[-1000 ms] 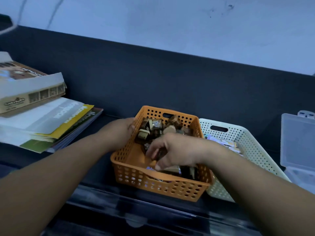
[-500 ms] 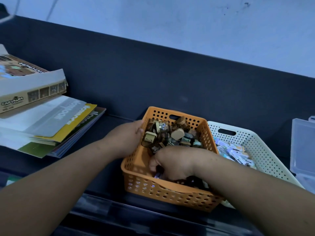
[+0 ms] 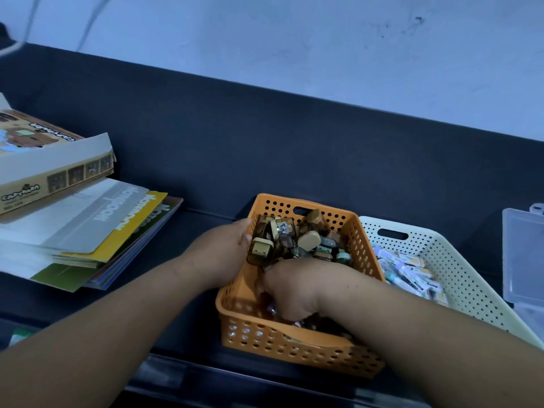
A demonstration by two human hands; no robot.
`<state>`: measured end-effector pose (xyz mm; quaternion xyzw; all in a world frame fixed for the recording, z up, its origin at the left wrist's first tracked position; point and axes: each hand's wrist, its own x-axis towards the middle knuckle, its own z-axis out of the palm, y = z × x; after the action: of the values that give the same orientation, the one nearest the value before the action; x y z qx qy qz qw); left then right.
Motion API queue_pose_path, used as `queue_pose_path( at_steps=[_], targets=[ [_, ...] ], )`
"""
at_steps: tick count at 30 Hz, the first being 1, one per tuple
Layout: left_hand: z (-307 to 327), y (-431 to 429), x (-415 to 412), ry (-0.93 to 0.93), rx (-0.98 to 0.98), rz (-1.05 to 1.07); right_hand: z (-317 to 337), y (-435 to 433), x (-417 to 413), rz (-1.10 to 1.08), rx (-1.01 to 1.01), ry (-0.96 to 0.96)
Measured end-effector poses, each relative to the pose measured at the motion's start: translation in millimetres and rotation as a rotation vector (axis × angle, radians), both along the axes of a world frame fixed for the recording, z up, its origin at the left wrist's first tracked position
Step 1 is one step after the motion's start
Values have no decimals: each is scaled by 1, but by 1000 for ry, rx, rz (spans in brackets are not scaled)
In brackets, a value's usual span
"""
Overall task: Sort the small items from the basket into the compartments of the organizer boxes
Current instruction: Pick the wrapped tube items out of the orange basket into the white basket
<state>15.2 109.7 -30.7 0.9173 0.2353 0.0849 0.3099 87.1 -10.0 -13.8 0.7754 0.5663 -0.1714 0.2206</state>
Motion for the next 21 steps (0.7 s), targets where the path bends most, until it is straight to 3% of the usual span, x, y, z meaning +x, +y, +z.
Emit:
queue_pose_path(
  at_steps=[8,12,18,21],
  targets=[
    [3,-2,0,11,5,-3,-5,-2,5,-49,81,58],
    [5,-3,-1,24,27,-1,7,-9,12,-94,178,220],
    [12,-8,-3,30,-4,7,34,-50,46,-342,758,488],
    [13,-10,0,37,4,15,44,-84,67,-462,1053,467]
  ],
)
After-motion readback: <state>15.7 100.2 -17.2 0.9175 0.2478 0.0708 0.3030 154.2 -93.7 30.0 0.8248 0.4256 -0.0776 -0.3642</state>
